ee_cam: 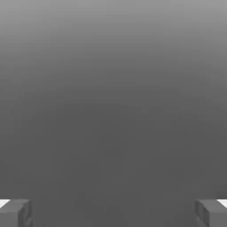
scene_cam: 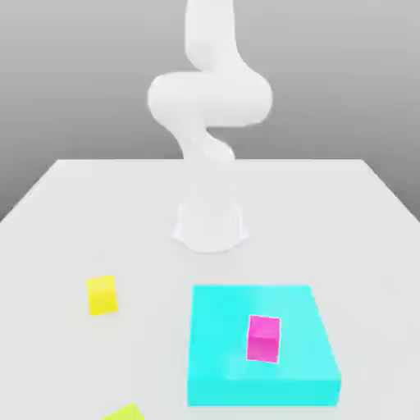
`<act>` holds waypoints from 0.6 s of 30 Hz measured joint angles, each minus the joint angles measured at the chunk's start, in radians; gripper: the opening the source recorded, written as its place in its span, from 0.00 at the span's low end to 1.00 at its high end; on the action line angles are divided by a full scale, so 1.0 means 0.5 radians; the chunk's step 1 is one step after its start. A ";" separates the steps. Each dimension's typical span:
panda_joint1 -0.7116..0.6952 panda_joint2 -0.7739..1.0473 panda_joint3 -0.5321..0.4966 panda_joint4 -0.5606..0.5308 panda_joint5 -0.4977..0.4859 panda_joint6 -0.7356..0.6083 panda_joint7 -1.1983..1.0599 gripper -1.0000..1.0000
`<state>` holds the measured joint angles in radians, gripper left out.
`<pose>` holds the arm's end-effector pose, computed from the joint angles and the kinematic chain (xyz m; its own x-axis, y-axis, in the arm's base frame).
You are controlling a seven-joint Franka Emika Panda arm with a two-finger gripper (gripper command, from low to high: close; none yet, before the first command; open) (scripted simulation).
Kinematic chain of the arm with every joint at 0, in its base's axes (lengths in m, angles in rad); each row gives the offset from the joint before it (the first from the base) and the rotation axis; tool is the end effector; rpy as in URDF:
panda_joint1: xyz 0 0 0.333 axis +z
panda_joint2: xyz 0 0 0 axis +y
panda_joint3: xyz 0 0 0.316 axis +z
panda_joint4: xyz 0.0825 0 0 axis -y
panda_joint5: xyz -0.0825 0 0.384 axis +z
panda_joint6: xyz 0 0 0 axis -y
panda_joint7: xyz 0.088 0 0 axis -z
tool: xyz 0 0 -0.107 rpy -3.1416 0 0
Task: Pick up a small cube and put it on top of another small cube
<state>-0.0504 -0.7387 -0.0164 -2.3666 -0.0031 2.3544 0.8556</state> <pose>0.3722 -0.0270 0.6611 0.4420 -0.7875 0.4296 -0.6039 -0.6153 -0.5066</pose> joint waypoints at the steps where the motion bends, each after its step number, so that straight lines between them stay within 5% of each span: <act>1: -0.050 0.061 -0.015 -0.063 -0.004 0.052 0.056 0.50; 18: -0.934 1.302 -0.276 -1.142 -0.116 1.070 1.095 0.50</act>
<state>-0.5173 -0.0876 -0.1545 -2.9376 -0.0610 2.8892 1.4033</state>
